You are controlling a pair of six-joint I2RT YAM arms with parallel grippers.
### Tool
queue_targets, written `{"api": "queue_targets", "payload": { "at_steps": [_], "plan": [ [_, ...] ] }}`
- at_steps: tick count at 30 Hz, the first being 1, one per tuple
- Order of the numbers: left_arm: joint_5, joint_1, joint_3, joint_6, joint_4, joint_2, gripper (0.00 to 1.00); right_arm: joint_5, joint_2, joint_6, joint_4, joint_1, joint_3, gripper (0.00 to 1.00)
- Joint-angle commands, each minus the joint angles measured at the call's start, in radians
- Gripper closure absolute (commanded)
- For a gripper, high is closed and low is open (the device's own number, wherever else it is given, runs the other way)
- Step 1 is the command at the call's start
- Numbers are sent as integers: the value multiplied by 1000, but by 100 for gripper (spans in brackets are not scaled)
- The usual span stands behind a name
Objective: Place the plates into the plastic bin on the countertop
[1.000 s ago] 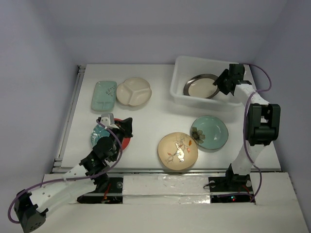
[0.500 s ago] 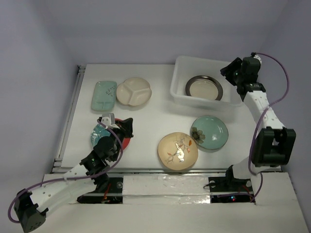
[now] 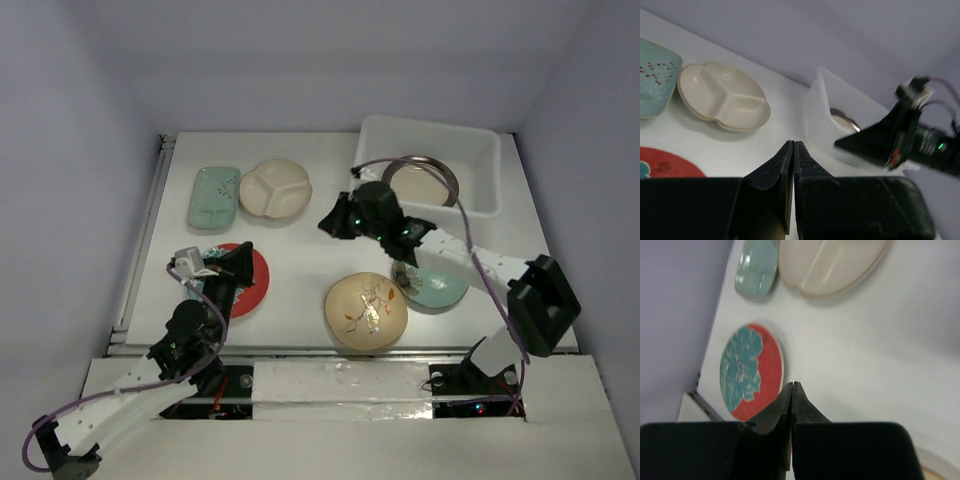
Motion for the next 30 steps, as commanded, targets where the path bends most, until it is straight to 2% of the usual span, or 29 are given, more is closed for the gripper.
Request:
{"api": "queue_targets", "payload": {
  "at_steps": [1,3,4,6,7,10,18,24,28,30],
  "plan": [
    [-88,-3,-31,-25,1,-112,100,77,65,50,108,142,6,100],
    [-103,-3,-47,-33,-11,-186,100,79,122,78,123,202,35,98],
    [-110,-3,-51,-33,-14,-206,99,82,154,90,126,227,49,91],
    [-113,-3,-54,-33,-19,-240,93,94,251,126,117,279,76,73],
    [-110,-3,-56,-32,-19,-243,92,80,281,158,124,291,93,56],
    [-100,-3,-45,-30,-17,-217,89,43,386,198,178,321,115,39],
    [-70,-3,-30,-24,-10,-160,88,-58,545,311,311,331,181,39],
    [-70,-3,-36,-22,-7,-177,88,-55,650,396,365,341,219,49],
    [-65,-3,-36,-22,-4,-174,88,-105,711,434,404,341,251,55],
    [-64,-3,-36,-22,-4,-174,88,-127,728,463,446,341,245,61]
  ]
}}
